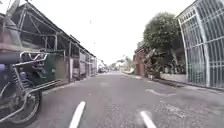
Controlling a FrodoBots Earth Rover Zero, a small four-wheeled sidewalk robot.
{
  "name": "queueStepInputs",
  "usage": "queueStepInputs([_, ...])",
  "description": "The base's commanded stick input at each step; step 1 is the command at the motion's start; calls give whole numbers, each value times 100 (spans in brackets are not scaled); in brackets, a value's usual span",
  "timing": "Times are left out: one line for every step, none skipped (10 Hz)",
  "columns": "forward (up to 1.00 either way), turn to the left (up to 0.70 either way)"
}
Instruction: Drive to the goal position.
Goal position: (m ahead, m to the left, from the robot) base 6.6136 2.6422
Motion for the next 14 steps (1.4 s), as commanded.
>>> queueStepInputs([70, 0])
queueStepInputs([70, 0])
queueStepInputs([70, 0])
queueStepInputs([70, 0])
queueStepInputs([70, 0])
queueStepInputs([70, 0])
queueStepInputs([70, 0])
queueStepInputs([70, 0])
queueStepInputs([70, 0])
queueStepInputs([70, 0])
queueStepInputs([70, 0])
queueStepInputs([70, 0])
queueStepInputs([70, 0])
queueStepInputs([70, 0])
